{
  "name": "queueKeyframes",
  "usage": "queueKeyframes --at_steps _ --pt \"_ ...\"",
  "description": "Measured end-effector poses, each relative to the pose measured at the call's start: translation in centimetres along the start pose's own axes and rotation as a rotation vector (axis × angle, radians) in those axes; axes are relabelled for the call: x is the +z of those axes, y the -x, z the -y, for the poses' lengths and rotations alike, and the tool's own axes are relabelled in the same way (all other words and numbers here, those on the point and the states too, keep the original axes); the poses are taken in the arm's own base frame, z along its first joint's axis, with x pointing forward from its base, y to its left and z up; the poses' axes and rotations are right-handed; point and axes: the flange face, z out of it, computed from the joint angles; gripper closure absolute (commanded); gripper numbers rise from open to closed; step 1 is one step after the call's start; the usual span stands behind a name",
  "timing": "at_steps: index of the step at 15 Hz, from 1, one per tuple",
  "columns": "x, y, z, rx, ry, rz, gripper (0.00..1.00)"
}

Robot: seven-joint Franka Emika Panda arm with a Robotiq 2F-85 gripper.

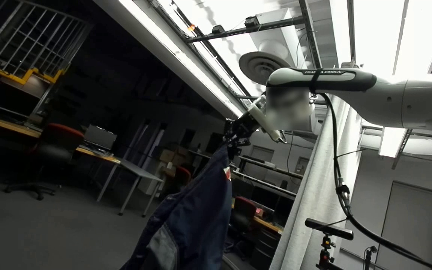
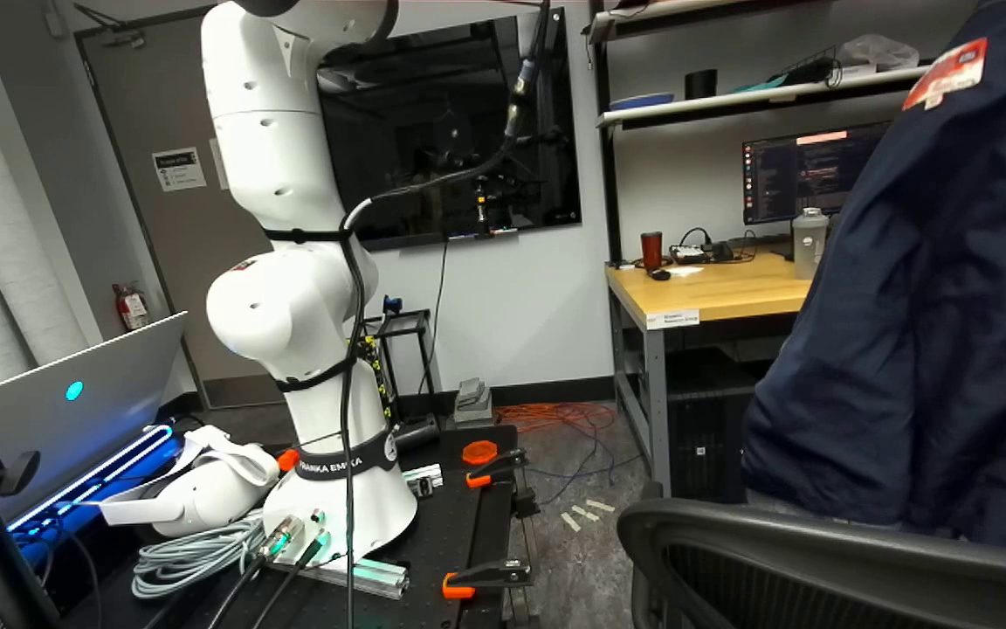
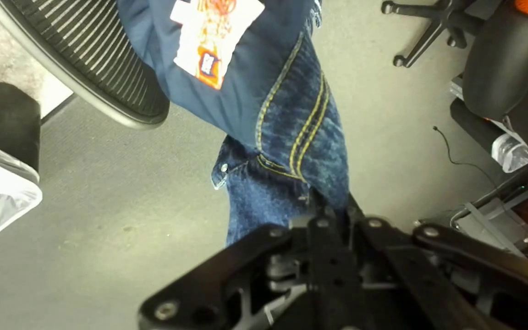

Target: Hang the coat on the backrest of the chair

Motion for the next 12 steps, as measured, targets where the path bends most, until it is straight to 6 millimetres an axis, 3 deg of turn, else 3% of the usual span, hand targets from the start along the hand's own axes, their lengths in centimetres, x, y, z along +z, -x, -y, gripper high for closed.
queueKeyframes --at_steps 5,9,12 --pt "-7.4 -3.2 -2.9 0.060 -0.012 -0.074 0.98" --pt "-12.1 -5.4 -7.5 0.128 -0.015 -0.140 0.98" --pt "-14.2 -6.6 -11.9 0.179 0.002 -0.181 0.98"
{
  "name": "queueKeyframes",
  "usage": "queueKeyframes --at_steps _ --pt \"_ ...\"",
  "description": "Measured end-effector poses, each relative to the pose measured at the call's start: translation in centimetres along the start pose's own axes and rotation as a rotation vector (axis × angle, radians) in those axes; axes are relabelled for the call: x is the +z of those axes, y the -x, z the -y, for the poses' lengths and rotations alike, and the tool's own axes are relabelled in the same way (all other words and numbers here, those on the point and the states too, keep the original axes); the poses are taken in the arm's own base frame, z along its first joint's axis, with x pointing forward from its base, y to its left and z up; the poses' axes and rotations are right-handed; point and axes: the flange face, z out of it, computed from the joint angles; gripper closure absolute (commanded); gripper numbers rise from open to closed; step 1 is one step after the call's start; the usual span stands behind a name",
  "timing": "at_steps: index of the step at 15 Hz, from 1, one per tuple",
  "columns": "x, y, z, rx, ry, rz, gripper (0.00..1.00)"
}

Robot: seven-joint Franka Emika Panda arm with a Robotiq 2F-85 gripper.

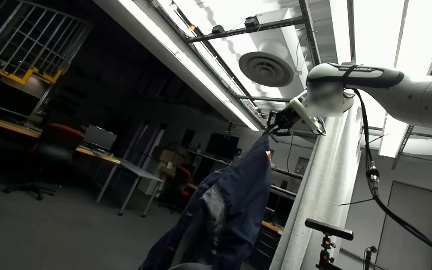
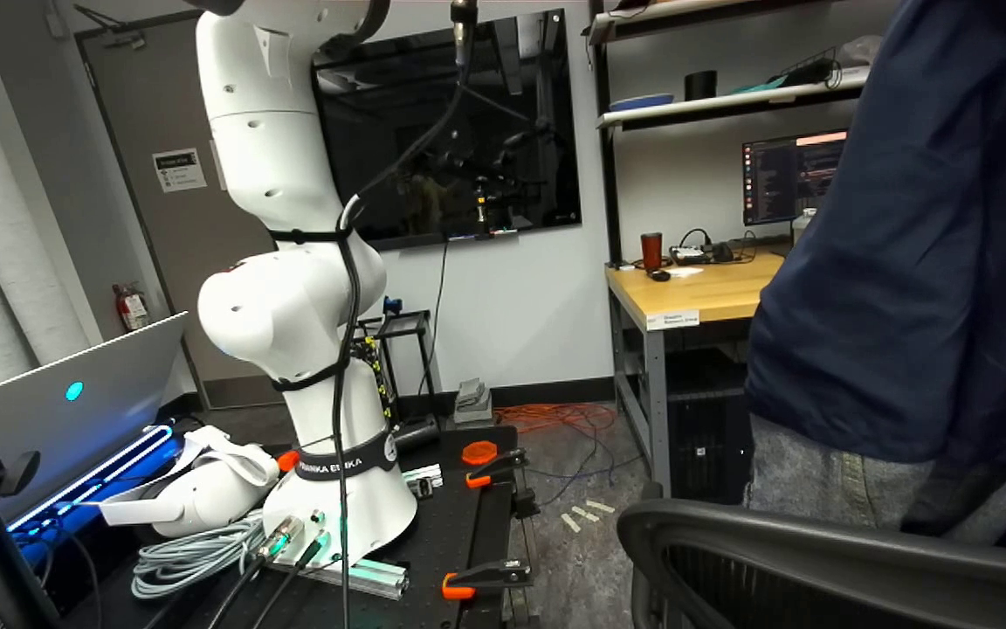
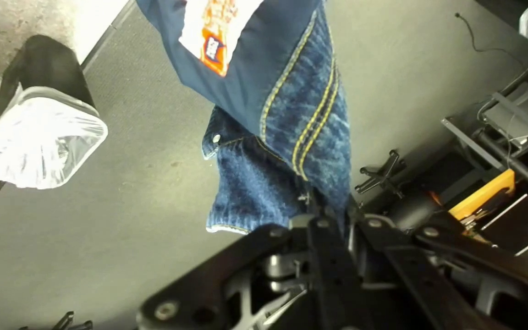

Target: Hang the coat on the backrest of the chair

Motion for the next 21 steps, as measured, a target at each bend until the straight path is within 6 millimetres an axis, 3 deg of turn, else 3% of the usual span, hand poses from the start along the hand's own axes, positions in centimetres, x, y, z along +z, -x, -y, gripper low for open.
queueKeyframes --at_steps 3,5,8,11,14,16,18,21 --pt "0.3 -1.4 -4.8 0.046 0.050 -0.006 0.98" --pt "2.4 -1.4 -8.4 0.081 0.092 0.026 0.98" --pt "8.2 0.4 -14.5 0.139 0.161 0.135 0.98" --pt "14.6 3.7 -20.1 0.208 0.224 0.248 0.98" --pt "18.7 6.3 -24.5 0.279 0.260 0.310 0.98" --pt "19.3 6.8 -26.6 0.339 0.245 0.317 0.98" --pt "18.5 6.5 -27.4 0.375 0.218 0.305 0.98" --pt "16.3 5.4 -25.5 0.348 0.177 0.268 0.98"
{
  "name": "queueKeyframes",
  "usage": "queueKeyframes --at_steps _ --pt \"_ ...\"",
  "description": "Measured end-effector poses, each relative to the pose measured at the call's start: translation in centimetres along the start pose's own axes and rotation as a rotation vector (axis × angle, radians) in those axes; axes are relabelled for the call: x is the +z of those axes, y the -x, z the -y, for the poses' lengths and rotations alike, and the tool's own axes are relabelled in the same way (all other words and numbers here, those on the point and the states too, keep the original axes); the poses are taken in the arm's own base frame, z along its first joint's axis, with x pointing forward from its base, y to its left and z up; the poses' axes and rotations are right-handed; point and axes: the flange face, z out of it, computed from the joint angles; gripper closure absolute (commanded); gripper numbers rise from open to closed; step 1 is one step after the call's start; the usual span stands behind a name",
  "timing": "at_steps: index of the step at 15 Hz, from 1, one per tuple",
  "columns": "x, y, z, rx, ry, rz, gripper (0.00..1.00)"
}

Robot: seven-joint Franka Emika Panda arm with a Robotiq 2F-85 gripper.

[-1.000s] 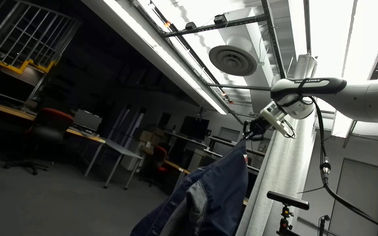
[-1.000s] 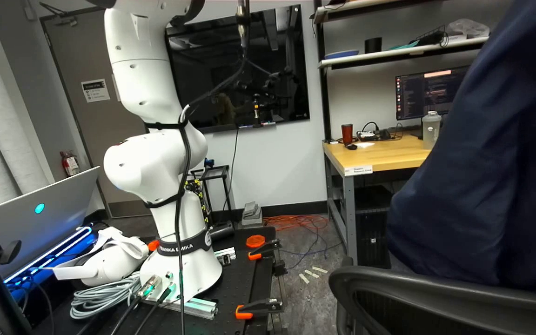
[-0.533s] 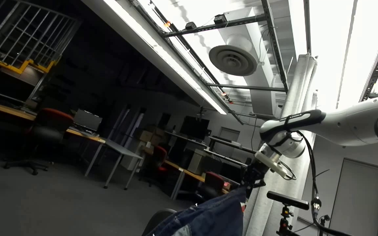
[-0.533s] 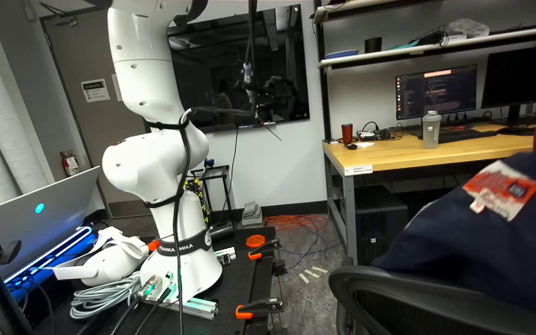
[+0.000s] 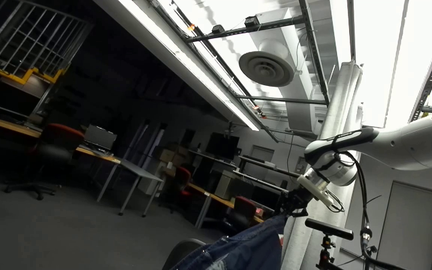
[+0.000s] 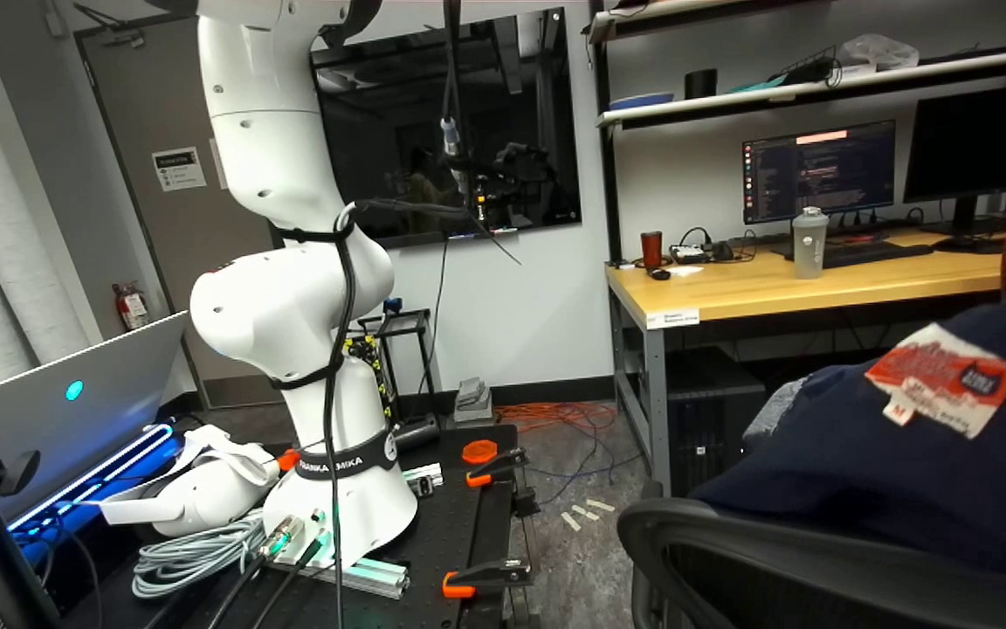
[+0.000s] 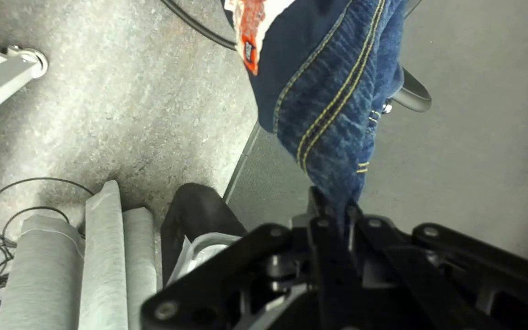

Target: Hang the coat on the backrest of the chair

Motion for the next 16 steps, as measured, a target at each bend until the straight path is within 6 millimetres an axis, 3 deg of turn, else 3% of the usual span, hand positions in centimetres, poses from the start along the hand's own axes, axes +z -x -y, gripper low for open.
queueKeyframes --at_steps 4,8,13,16 --pt "-6.7 0.8 3.8 -0.072 -0.076 -0.083 0.98" --pt "-14.3 0.5 5.1 -0.098 -0.130 -0.178 0.98" --pt "-22.3 -1.0 3.3 -0.065 -0.175 -0.272 0.98" --pt "-24.3 -2.7 1.3 -0.022 -0.168 -0.316 0.98"
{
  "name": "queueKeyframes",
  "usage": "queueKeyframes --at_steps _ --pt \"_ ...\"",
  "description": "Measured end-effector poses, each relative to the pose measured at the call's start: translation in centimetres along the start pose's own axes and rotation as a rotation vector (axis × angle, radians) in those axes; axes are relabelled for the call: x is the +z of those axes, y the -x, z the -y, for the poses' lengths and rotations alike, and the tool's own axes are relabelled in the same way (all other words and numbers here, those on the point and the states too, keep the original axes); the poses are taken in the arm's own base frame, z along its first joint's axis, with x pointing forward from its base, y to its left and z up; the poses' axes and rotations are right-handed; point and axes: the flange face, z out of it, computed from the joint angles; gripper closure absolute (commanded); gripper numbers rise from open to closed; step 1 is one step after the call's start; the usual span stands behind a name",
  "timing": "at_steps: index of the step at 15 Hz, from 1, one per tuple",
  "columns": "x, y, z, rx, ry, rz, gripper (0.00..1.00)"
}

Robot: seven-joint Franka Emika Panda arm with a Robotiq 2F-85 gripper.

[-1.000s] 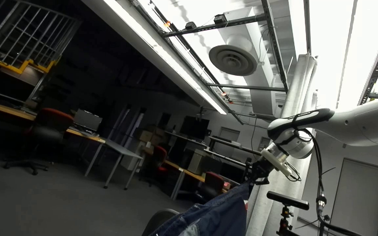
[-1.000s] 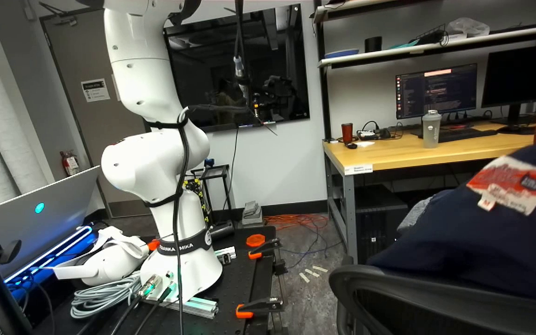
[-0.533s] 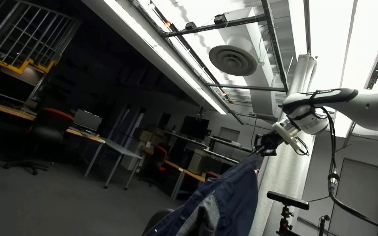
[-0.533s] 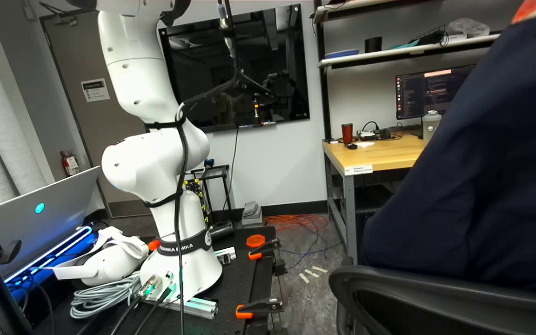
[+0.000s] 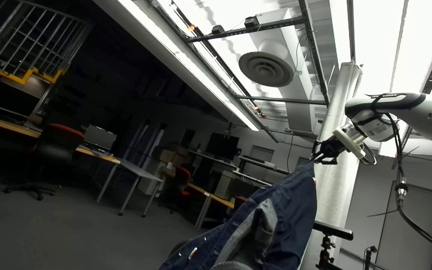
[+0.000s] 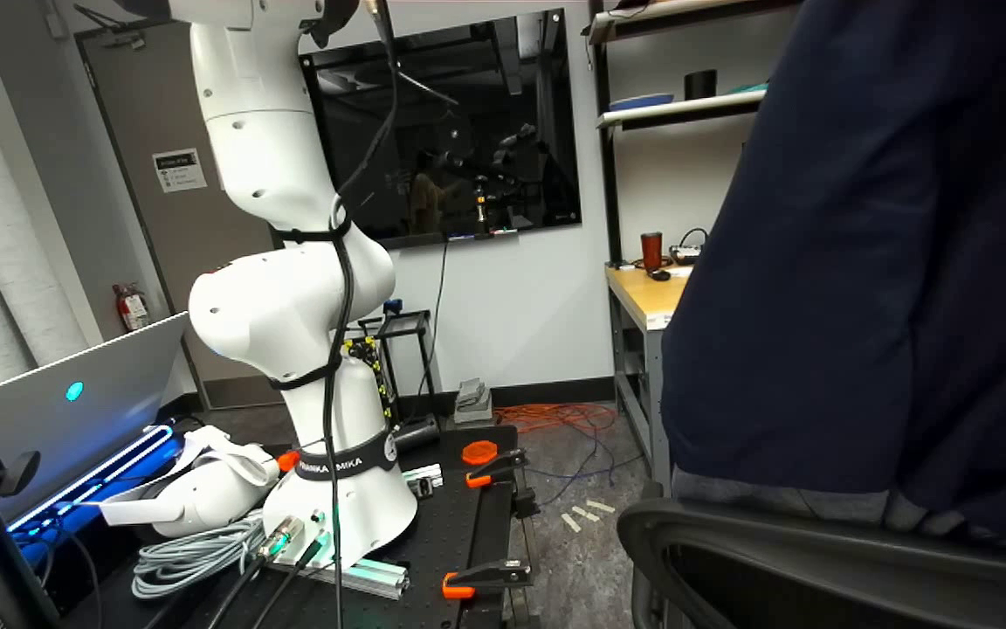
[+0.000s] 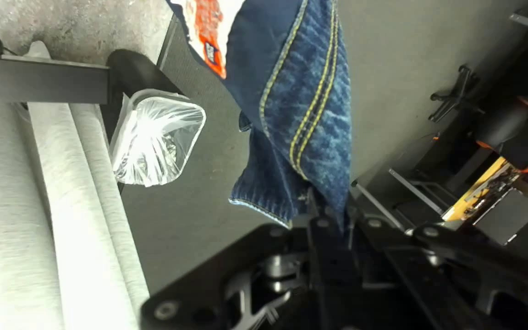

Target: Hang the coat on the backrest of the chair

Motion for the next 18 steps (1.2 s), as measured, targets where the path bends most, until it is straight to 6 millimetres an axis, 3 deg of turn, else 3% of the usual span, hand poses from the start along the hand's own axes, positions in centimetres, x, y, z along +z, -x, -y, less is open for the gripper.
queueKeyframes --at_steps 1,2,6,11,18 --pt "0.2 -0.6 -0.5 0.009 0.013 -0.009 0.68" --pt "0.8 -1.1 -1.0 0.016 0.028 -0.011 0.67" --pt "5.3 -1.8 -2.0 -0.014 0.103 0.025 0.37" --pt "10.3 -1.1 -1.8 -0.120 0.227 0.080 0.01" --pt "13.6 2.1 2.5 -0.285 0.246 0.146 0.00"
